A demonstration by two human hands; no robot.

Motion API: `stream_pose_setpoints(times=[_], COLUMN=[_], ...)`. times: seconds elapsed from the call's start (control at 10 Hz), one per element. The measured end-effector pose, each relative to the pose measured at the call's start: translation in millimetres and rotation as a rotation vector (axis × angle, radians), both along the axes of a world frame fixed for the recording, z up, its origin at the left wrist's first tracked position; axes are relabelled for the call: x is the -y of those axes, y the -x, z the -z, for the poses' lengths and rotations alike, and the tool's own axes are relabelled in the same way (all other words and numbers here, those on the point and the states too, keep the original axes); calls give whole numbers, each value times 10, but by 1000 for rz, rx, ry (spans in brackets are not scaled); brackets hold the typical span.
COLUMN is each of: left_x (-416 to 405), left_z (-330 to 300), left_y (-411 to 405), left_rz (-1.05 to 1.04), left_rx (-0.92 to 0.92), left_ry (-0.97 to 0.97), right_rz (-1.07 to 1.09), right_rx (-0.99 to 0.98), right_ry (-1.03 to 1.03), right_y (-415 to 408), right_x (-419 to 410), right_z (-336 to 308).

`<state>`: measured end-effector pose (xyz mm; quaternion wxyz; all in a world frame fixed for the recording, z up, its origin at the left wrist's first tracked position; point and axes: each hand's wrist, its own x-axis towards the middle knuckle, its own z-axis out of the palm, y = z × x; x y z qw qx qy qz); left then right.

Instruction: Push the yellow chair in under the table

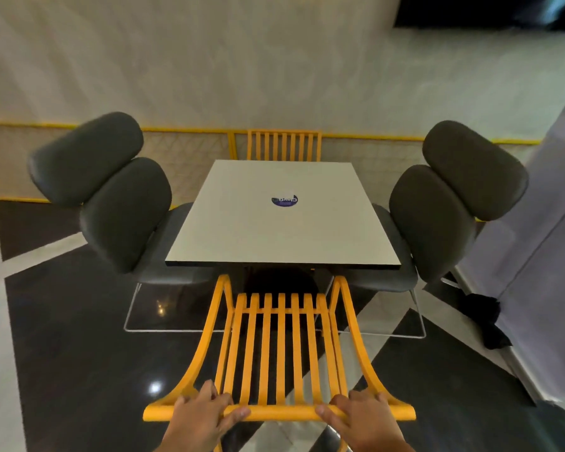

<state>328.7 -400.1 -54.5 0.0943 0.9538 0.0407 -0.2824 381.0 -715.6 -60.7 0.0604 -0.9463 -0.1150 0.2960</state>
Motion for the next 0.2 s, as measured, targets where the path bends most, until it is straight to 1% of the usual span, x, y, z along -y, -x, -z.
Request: stream_pose_setpoints(times=[0.2], left_x=[25], left_z=[-151], left_y=[-133], left_rz=[-6], left_rx=[-23], left_ry=[-27], right_rz=[-67], right_rx=[1], right_ry=[80], right_y=[-68], right_x=[-98], right_z=[-200])
